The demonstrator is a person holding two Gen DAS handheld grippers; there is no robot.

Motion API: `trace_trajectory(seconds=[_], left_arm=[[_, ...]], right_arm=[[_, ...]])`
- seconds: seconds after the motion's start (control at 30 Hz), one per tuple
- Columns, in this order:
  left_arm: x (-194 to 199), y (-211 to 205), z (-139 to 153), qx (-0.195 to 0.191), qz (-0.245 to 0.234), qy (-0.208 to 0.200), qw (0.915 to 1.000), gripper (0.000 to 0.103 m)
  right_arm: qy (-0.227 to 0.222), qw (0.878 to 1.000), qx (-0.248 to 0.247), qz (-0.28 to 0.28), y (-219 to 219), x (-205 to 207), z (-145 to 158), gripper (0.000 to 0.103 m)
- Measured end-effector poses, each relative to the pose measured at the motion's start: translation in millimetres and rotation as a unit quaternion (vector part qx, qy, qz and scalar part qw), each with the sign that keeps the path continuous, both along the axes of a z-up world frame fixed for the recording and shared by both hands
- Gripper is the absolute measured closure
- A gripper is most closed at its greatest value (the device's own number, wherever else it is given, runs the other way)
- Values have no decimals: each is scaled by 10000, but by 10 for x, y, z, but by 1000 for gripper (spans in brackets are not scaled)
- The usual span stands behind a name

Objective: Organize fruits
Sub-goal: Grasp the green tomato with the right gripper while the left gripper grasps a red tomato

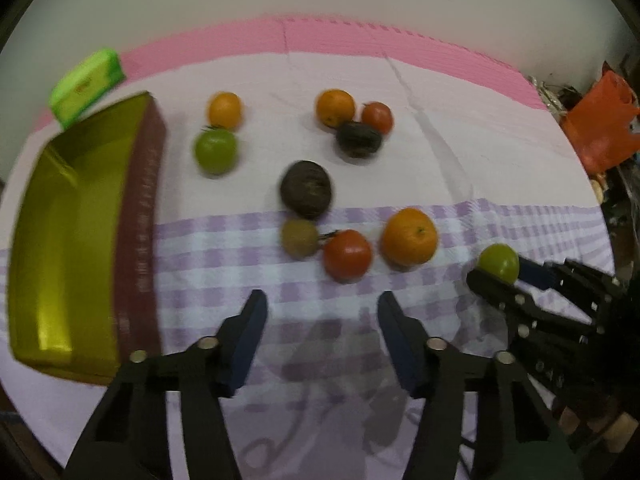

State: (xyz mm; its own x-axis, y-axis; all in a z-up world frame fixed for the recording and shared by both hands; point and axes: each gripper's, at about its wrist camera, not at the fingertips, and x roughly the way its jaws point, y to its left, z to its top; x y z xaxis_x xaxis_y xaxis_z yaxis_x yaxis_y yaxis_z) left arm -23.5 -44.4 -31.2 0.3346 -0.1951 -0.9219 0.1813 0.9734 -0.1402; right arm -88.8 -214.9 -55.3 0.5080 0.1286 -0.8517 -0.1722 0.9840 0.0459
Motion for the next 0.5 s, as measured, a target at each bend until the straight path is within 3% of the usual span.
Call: trace_trajectory(seconds=[0.13, 0.27, 0.5], left_arm=[[69, -129, -44, -23, -91, 70, 9999, 54], [146, -203, -90, 0, -145, 172, 9997, 65], [288, -242, -175, 81, -170, 268, 9995, 68]], right_arm=[[45, 9999, 96, -95, -76, 6, -62, 69], [135, 9995, 241, -131, -131, 18, -120, 69], [118, 9995, 270, -121, -136, 3, -123, 69]])
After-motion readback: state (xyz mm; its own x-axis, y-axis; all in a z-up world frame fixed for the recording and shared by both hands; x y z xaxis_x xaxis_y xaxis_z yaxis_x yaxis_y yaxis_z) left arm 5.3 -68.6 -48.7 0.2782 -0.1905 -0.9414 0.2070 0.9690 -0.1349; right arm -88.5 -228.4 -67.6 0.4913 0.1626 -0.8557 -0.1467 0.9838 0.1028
